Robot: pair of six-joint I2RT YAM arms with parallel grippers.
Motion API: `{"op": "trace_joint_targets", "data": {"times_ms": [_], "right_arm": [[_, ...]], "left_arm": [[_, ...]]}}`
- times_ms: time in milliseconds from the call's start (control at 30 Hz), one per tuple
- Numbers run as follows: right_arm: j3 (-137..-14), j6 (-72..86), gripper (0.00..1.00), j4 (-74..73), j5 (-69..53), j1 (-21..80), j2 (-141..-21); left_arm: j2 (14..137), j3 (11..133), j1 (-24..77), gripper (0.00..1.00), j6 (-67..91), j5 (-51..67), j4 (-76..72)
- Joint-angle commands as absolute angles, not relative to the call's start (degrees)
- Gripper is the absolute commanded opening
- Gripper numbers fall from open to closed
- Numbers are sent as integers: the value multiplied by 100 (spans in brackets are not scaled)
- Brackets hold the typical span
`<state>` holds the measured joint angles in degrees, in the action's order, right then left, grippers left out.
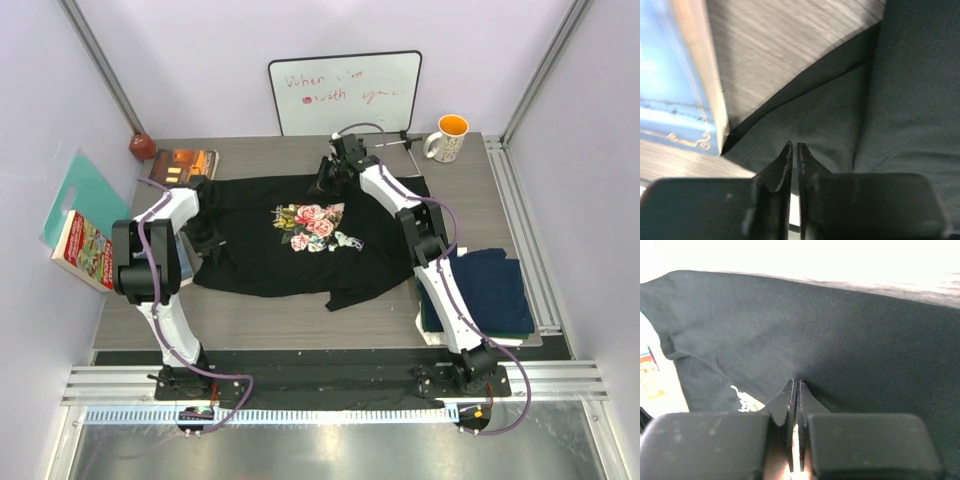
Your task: Fold and stack the t-shirts
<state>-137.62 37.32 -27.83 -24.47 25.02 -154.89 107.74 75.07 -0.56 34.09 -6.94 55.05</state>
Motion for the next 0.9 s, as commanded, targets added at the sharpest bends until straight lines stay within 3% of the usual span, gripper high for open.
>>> {"op": "trace_joint_targets", "data": {"times_ms": [0,467,867], "right_arm": [[-13975,3226,1,-3550,-1565,2549,-15855],[-13948,3102,1,-3990,-1248,2321,-15855],[-13825,3103,1,-3973,-1476,1995,-15733]], "left_arm": [[11056,7708,272,0,3392,-765,5449],[10565,6627,475,0,3981,-870,5502],[10283,6346,-281,0,4096,-1177,5915]]}}
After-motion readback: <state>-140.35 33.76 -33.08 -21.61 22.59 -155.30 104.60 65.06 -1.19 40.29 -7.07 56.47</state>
